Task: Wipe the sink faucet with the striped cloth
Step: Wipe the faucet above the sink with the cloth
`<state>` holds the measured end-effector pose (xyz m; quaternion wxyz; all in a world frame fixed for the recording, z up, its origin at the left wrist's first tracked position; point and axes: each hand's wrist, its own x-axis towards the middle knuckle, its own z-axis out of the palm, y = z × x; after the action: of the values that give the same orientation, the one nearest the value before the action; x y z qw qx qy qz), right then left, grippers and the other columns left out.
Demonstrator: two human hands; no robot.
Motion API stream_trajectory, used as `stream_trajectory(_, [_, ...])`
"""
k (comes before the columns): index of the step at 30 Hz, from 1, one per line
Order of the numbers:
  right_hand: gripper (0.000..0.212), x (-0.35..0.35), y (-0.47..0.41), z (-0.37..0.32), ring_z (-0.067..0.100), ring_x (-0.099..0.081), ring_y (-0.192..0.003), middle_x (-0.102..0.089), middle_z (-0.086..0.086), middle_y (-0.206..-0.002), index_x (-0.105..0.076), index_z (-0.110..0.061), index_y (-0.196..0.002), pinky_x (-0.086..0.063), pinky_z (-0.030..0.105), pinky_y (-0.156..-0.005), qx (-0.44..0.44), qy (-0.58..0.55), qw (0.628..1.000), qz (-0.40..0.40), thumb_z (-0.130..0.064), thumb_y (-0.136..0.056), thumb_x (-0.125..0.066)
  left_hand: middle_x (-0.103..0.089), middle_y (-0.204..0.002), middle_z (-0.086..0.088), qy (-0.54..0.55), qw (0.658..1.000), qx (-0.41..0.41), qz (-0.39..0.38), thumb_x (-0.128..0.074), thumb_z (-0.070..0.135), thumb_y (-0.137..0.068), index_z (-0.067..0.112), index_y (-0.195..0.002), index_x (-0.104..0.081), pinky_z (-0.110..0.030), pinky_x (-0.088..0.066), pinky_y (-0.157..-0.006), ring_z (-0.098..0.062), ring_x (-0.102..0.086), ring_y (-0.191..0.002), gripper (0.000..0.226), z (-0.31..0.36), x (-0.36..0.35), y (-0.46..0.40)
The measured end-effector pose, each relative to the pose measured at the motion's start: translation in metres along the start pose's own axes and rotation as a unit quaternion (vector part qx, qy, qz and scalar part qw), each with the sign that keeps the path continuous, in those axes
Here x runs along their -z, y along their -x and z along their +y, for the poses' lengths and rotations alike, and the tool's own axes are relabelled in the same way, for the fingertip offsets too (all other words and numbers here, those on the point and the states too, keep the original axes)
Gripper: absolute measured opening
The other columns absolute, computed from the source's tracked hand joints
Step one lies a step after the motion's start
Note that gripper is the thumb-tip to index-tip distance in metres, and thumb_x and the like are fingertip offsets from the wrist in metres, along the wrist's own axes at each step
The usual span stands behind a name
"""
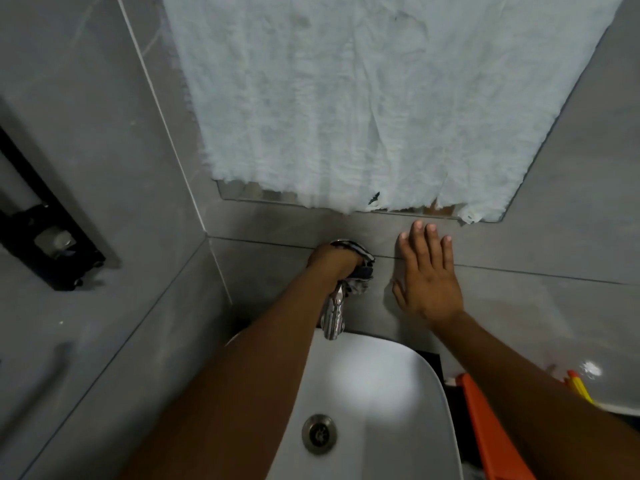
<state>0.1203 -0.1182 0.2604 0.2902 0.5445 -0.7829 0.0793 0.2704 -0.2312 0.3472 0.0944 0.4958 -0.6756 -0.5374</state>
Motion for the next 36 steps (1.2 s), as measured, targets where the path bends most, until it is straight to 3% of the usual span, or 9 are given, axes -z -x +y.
stream_trajectory(2, [0.095, 0.003, 0.001, 0.0, 0.037, 0.001, -0.152, -0.009, 0.021, -0.164, -0.022, -0.004, -0.154, 0.0, 0.056, -0.122, -0.003, -0.004, 1.0, -0.017, -0.036, -0.076, -0.068, -0.075, -0.075, 0.005, 0.023, 0.997, -0.051, 0.061, -0.069, 0.019, -0.082, 0.003, -0.104, -0.069, -0.015, -0.047, -0.041, -0.002, -0.067, -0.051, 0.027, -0.019, -0.009, 0.007])
stream_trajectory(5, [0.096, 0.005, 0.003, -0.001, 0.032, 0.008, -0.151, 0.0, 0.018, -0.163, -0.019, -0.005, -0.155, -0.004, 0.058, -0.122, -0.003, -0.011, 1.0, -0.023, -0.036, -0.078, -0.067, -0.063, -0.105, -0.002, 0.017, 0.98, -0.111, 0.162, -0.071, 0.027, -0.083, 0.004, -0.125, -0.046, -0.019, -0.05, -0.062, -0.015, -0.067, -0.089, 0.054, -0.064, -0.024, 0.028])
stream_trajectory(9, [0.095, 0.009, 0.004, -0.004, 0.034, 0.006, -0.151, 0.0, 0.019, -0.163, -0.018, -0.005, -0.155, -0.005, 0.058, -0.122, -0.01, -0.017, 0.999, -0.038, -0.035, -0.079, -0.067, -0.064, -0.118, 0.007, 0.137, 0.956, -0.194, 0.172, -0.072, 0.023, -0.085, 0.019, -0.125, -0.055, -0.022, -0.056, -0.082, -0.011, -0.064, -0.103, 0.044, -0.126, -0.039, 0.062])
stream_trajectory(15, [0.096, 0.011, 0.005, -0.007, 0.038, 0.004, -0.151, 0.002, 0.02, -0.163, -0.017, -0.003, -0.155, -0.008, 0.063, -0.121, -0.021, -0.021, 0.998, -0.052, -0.033, -0.079, -0.068, -0.067, -0.126, -0.017, 0.466, 0.87, -0.056, -0.155, -0.065, 0.0, -0.081, 0.011, -0.123, -0.065, -0.043, -0.048, -0.101, -0.03, -0.063, -0.114, 0.044, -0.153, -0.012, 0.058])
stream_trajectory(18, [0.096, 0.009, 0.005, -0.01, 0.035, 0.008, -0.151, 0.007, 0.017, -0.161, -0.017, -0.003, -0.154, -0.006, 0.062, -0.121, -0.028, -0.025, 0.998, -0.043, -0.031, -0.078, -0.068, -0.061, -0.128, -0.022, 0.497, 0.846, -0.064, -0.184, -0.064, 0.006, -0.084, 0.007, -0.128, -0.062, -0.049, -0.031, -0.11, -0.04, -0.051, -0.12, 0.044, -0.159, -0.017, 0.061])
stream_trajectory(22, [0.097, 0.009, 0.004, -0.01, 0.035, 0.008, -0.15, 0.007, 0.018, -0.161, -0.017, -0.003, -0.154, -0.006, 0.062, -0.121, -0.027, -0.021, 0.998, -0.045, -0.029, -0.076, -0.07, -0.075, -0.11, -0.013, 0.276, 0.956, -0.1, 0.011, -0.075, 0.014, -0.082, 0.015, -0.108, -0.072, -0.045, -0.055, -0.097, -0.027, -0.07, -0.103, 0.026, -0.151, -0.017, 0.065])
stream_trajectory(25, [0.098, 0.006, 0.005, -0.012, 0.033, 0.011, -0.15, 0.008, 0.017, -0.161, -0.015, -0.003, -0.154, 0.0, 0.059, -0.121, -0.032, -0.021, 0.998, -0.041, -0.03, -0.077, -0.07, -0.074, -0.092, -0.007, 0.07, 0.974, -0.143, 0.162, -0.069, 0.022, -0.089, 0.01, -0.097, -0.07, -0.033, -0.056, -0.081, -0.014, -0.068, -0.083, 0.015, -0.134, -0.026, 0.071])
stream_trajectory(31, [0.104, 0.002, 0.003, -0.008, 0.031, 0.01, -0.15, 0.004, 0.016, -0.162, -0.011, -0.005, -0.154, 0.012, 0.051, -0.12, -0.021, -0.007, 0.999, -0.038, -0.03, -0.074, -0.072, -0.063, -0.126, -0.019, -0.1, 0.981, -0.073, 0.15, -0.052, 0.032, -0.097, 0.003, -0.126, -0.056, -0.043, -0.05, -0.097, -0.033, -0.061, -0.113, 0.041, -0.066, -0.024, 0.049])
stream_trajectory(36, [0.104, -0.004, 0.0, -0.006, 0.04, -0.002, -0.149, -0.006, 0.018, -0.161, -0.017, -0.003, -0.152, 0.007, 0.055, -0.118, -0.008, 0.014, 1.0, -0.026, -0.034, -0.071, -0.074, -0.069, -0.091, -0.007, -0.15, 0.981, -0.057, 0.11, -0.053, 0.023, -0.091, 0.018, -0.067, -0.063, -0.02, -0.049, -0.06, -0.016, -0.059, -0.066, 0.027, -0.013, -0.011, 0.011])
